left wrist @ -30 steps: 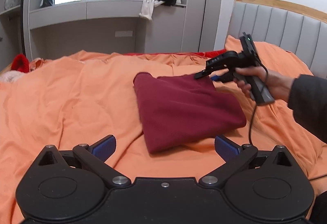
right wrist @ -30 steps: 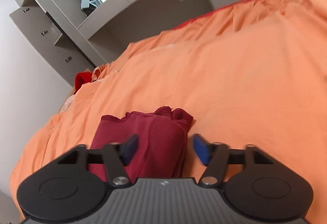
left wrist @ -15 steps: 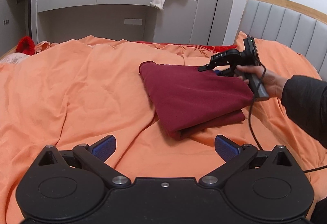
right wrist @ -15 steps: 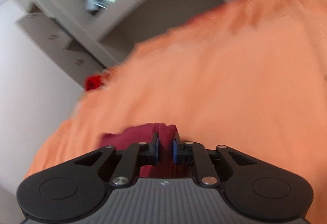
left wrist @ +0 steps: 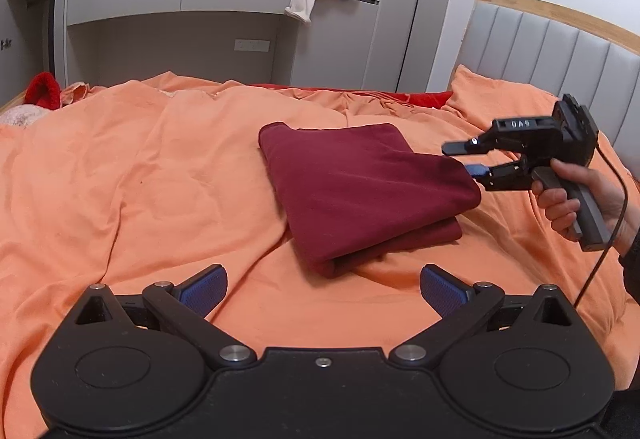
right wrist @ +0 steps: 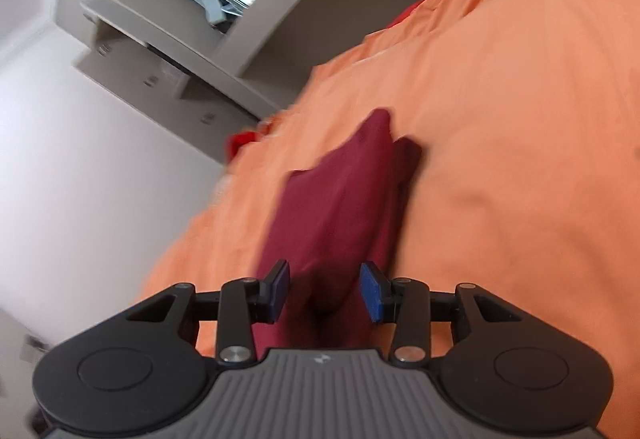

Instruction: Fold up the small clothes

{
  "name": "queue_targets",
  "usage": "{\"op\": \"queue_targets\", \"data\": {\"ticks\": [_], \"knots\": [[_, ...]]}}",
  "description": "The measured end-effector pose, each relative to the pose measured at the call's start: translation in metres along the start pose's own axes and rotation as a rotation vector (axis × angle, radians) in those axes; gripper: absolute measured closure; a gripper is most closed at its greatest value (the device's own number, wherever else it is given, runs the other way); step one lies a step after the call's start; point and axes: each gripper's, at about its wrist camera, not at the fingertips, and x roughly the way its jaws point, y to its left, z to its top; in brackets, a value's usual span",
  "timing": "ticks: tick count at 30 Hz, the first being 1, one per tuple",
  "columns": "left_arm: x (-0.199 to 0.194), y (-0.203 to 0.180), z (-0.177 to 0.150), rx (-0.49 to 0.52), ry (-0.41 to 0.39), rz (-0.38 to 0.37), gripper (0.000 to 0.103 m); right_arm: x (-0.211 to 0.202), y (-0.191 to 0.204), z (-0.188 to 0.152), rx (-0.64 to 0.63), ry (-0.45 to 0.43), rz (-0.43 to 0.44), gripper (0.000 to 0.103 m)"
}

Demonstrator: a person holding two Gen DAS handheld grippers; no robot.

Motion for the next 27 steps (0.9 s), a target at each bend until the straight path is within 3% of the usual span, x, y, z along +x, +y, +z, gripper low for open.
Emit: {"op": "queue_targets", "data": {"ticks": [3,7,10,11,12,15,17,19,23,25,26,27], "knots": [[0.001,-0.004,-0.002,0.022,0.004,0.007,0.001,-0.006,0.009,-0.007,-0.024,-0.013,-0.005,0.060],[0.000,-0.004,-0.002,0.035,0.000,0.006,0.001,0.010,0.015,-0.021,-0.036,0.048,0.017,0.065],[0.000,-0.003,-0.002,0.021,-0.001,-0.001,0.001,0.007,0.024,-0.020,-0.041,0.032,0.066,0.079],[-0.001,-0.002,-0.002,0.017,-0.001,-0.003,0.001,0.004,0.028,-0.019,-0.038,0.019,0.086,0.089],[-0.001,-0.001,-0.002,0.015,-0.001,-0.004,0.001,0.001,0.031,-0.018,-0.030,0.003,0.113,0.094],[0.001,0.001,-0.002,0.027,-0.015,0.011,0.001,-0.009,0.025,-0.024,0.024,-0.033,0.194,0.096],[0.007,-0.002,-0.002,0.072,-0.027,0.049,0.001,0.001,0.013,-0.034,0.020,-0.006,0.090,0.095],[0.021,-0.009,-0.001,0.158,-0.033,0.103,0.001,0.006,-0.001,-0.041,0.057,0.007,0.082,0.095],[0.051,-0.015,0.001,0.240,0.020,0.069,0.001,0.000,-0.004,-0.040,0.066,-0.042,0.138,0.080],[0.067,-0.014,-0.001,0.256,0.035,0.070,0.001,0.001,0.005,-0.035,0.022,-0.035,0.113,0.085],[0.074,-0.015,-0.003,0.268,0.036,0.084,0.001,0.000,0.011,-0.030,0.006,-0.029,0.121,0.096],[0.082,-0.017,-0.003,0.287,0.037,0.108,0.001,-0.002,0.018,-0.027,-0.001,-0.030,0.134,0.097]]}}
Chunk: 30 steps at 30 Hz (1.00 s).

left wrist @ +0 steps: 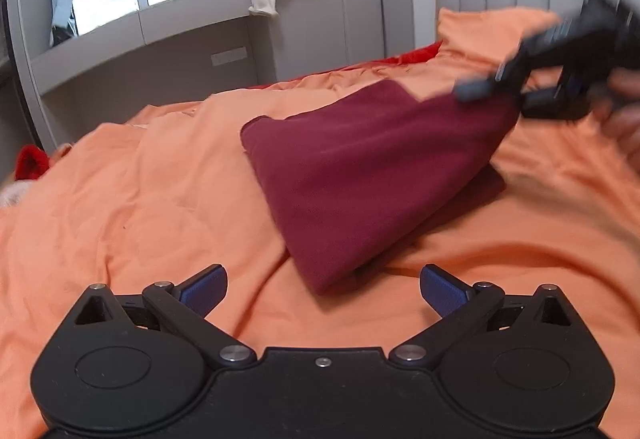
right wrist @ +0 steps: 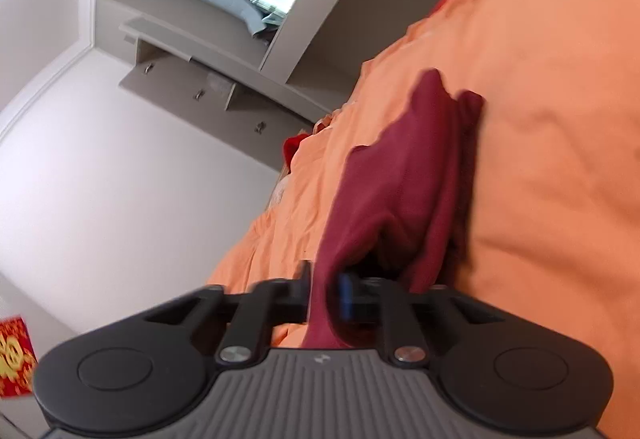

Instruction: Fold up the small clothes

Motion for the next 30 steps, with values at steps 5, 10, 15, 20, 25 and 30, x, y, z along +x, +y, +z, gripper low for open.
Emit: {"op": "queue_targets", "data": {"ticks": [5,10,15,20,25,30], "knots": [[0.030,-0.011,0.008,0.068,0.001,0.077,0.001,0.000,0.024,0.016,-0.028,-0.003,0.039,0.097],[0.047,0.001,0.015,-0.012,-0.005,0.165,0.001,-0.002,0.022,0.020,-0.010,-0.011,0.062,0.097],[0.052,0.025,0.010,-0.051,0.030,0.249,0.000,-0.007,0.006,0.003,0.022,-0.036,0.079,0.097],[0.052,0.035,-0.005,-0.086,0.073,0.255,0.000,0.002,-0.040,-0.035,0.094,-0.008,0.008,0.098],[0.049,0.037,-0.010,-0.093,0.103,0.220,0.000,0.008,-0.076,-0.052,0.172,-0.002,0.021,0.098],[0.030,0.040,-0.014,-0.031,0.141,0.139,0.001,-0.015,-0.062,-0.043,0.138,0.013,0.025,0.040]]}}
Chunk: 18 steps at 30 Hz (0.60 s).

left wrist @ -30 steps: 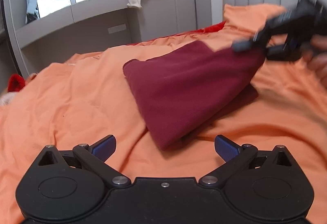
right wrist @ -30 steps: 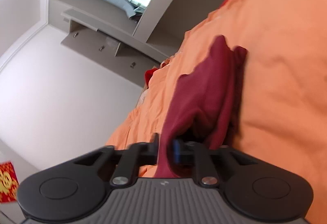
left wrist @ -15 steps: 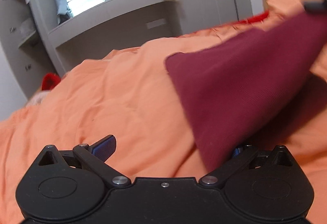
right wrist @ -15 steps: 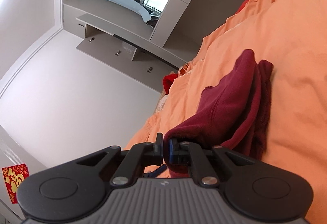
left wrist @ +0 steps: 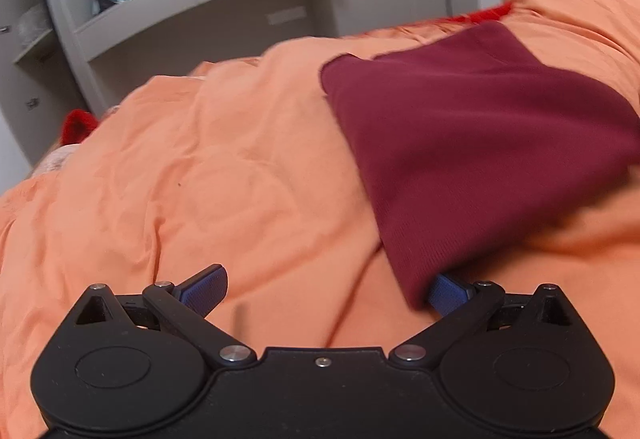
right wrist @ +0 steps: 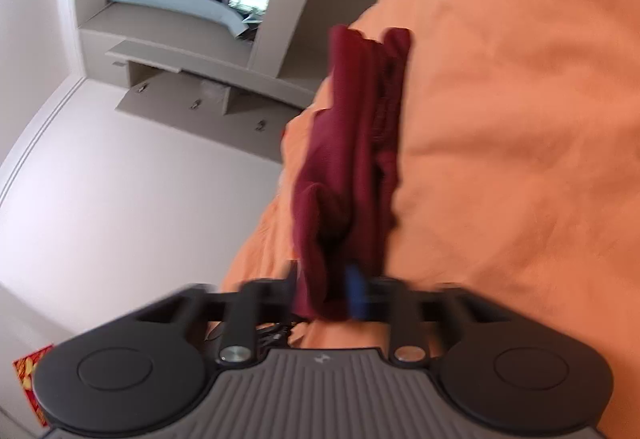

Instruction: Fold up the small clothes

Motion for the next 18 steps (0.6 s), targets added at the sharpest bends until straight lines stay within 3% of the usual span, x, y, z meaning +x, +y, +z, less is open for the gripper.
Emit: {"op": "queue_targets", "data": {"ticks": [4,9,13,18], "knots": [[-0.037,0.005,-0.017,0.096,-0.008,0.014,0.001,-0.033,0.032,0.026,-0.122,-0.088,-0.074,0.039],[-0.063,0.018,0.017,-0.074,-0.117,-0.080,0.001,-0.016,0.061,0.076,-0.218,-0.156,-0.116,0.040],[-0.049,0.004,0.051,-0.169,-0.189,-0.123,0.001,0.031,0.058,0.112,-0.209,-0.156,-0.188,0.057],[-0.002,-0.026,0.059,-0.134,-0.098,-0.101,0.001,0.080,0.048,0.124,-0.248,-0.084,-0.322,0.068]]}}
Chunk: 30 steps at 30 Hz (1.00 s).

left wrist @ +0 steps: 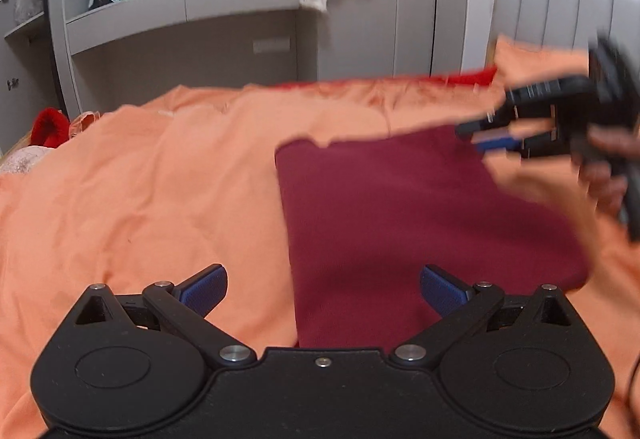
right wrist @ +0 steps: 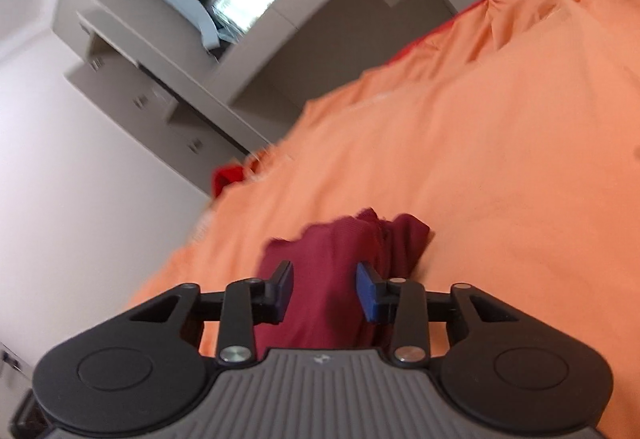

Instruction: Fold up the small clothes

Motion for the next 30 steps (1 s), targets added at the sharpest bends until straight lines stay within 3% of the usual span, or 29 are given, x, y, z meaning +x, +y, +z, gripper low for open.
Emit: {"op": "queue_targets", "data": {"ticks": [2,5,7,9,13,14,17,20,22,26,28,30], "knots": [[0.017,-0.004,-0.009,0.032,0.042,0.035,0.001,0.009,0.002,0.002,-0.017,0.004,-0.046,0.070],[0.028,0.001,-0.020,0.001,0.063,0.013,0.000,0.012,-0.004,0.003,-0.024,-0.002,-0.091,0.068],[0.031,0.007,-0.024,-0.030,0.065,-0.010,0.000,0.015,-0.005,0.005,-0.027,0.009,-0.057,0.066],[0.031,0.013,-0.027,-0.037,0.060,-0.019,0.000,0.016,-0.003,0.006,-0.022,0.021,-0.013,0.089],[0.035,0.015,-0.031,-0.032,0.056,-0.013,0.000,0.010,-0.014,0.023,0.074,-0.031,0.106,0.090],[0.035,0.014,-0.033,-0.034,0.060,-0.013,0.000,0.010,-0.023,0.027,0.118,-0.050,0.121,0.097],[0.038,0.015,-0.032,-0.036,0.063,-0.018,0.000,0.026,-0.055,0.027,0.243,-0.016,0.125,0.097],[0.036,0.014,-0.032,-0.030,0.054,-0.015,0.000,0.037,-0.068,0.016,0.227,0.004,0.071,0.097],[0.035,0.015,-0.032,-0.031,0.053,-0.016,0.000,0.033,-0.066,0.010,0.210,-0.024,0.093,0.096],[0.034,0.017,-0.033,-0.043,0.047,-0.021,0.001,-0.010,-0.060,0.009,0.199,-0.172,0.075,0.055],[0.031,0.017,-0.033,-0.043,0.038,-0.021,0.001,-0.040,-0.052,0.008,0.146,-0.233,0.042,0.057],[0.028,0.017,-0.033,-0.041,0.026,-0.017,0.001,-0.061,-0.029,0.004,0.076,-0.214,0.101,0.058]]}}
